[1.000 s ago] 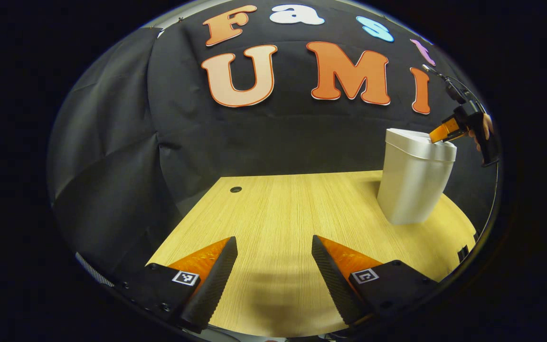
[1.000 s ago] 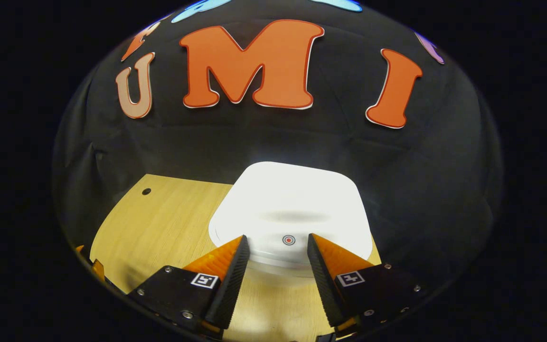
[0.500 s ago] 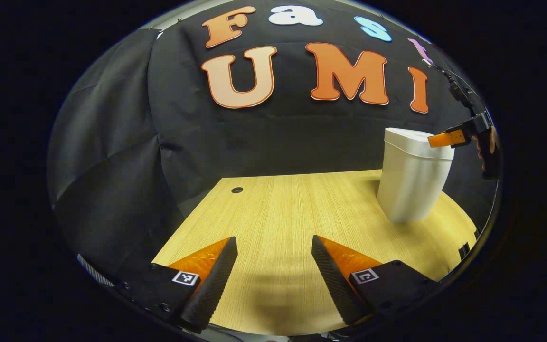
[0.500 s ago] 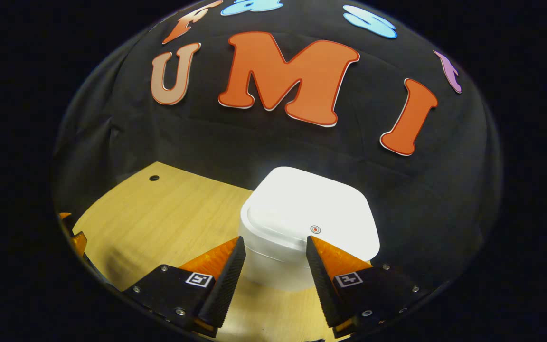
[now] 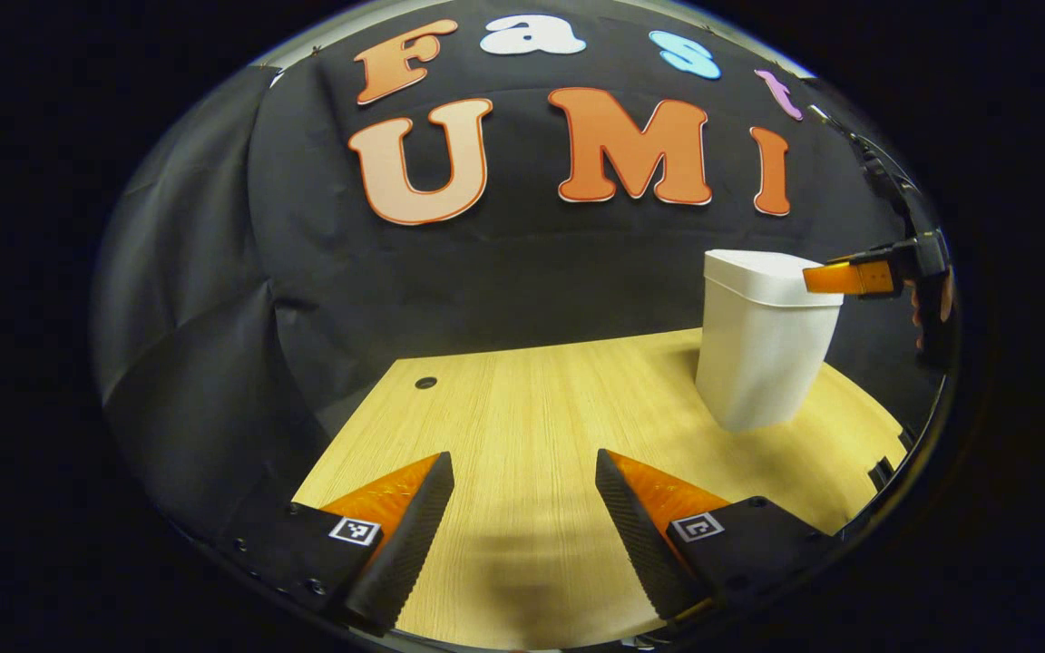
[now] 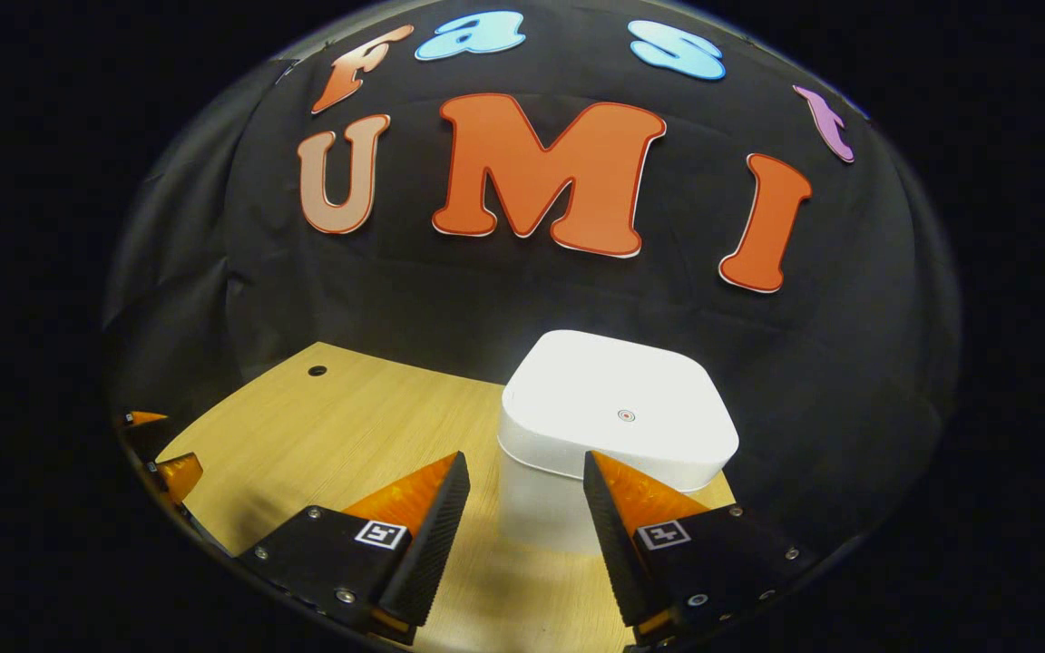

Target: Press the lid of the desktop garbage bin to open it, pick up the crumpled paper on the desktop and throw it into the bin, then pick up the pop can on the desktop and drop it into the bin, and finally close the garbage bin lid.

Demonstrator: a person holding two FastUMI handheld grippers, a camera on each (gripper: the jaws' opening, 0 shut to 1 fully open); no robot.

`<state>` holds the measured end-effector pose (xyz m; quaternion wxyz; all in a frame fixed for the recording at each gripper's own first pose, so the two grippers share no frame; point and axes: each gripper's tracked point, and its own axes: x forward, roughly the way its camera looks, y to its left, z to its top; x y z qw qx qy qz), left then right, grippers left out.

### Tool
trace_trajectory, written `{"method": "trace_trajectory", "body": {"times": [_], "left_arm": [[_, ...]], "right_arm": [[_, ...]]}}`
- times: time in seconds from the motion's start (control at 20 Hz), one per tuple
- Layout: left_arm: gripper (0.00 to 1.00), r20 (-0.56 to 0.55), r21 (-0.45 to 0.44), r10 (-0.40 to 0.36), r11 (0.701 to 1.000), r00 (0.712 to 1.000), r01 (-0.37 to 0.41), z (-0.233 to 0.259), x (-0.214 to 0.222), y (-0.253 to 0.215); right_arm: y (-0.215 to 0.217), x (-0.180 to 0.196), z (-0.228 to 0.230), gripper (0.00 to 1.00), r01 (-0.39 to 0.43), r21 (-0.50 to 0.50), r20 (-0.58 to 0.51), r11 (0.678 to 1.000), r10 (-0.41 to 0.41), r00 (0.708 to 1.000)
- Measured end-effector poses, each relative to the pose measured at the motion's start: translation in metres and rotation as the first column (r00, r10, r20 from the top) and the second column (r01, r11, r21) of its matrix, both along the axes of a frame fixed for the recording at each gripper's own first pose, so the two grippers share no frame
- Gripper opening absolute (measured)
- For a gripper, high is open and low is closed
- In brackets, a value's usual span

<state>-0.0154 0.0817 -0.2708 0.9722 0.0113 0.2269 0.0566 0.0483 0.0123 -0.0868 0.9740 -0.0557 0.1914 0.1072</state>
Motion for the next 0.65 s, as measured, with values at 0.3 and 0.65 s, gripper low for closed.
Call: {"method": "trace_trajectory", "body": {"times": [0.3, 0.65], "left_arm": [[1.0, 0.097, -0.017, -0.069, 0.997, 0.993, 0.071, 0.048, 0.029, -0.019], [1.0, 0.26, 0.003, -0.111, 0.993, 0.959, 0.114, 0.094, 0.055, -0.032]], "right_arm": [[0.008, -0.024, 0.0, 0.77, 0.002, 0.032, 0.057, 0.999, -0.004, 0.998], [0.014, -0.036, 0.022, 0.77, 0.011, 0.083, 0.17, 0.996, -0.025, 0.985]]}}
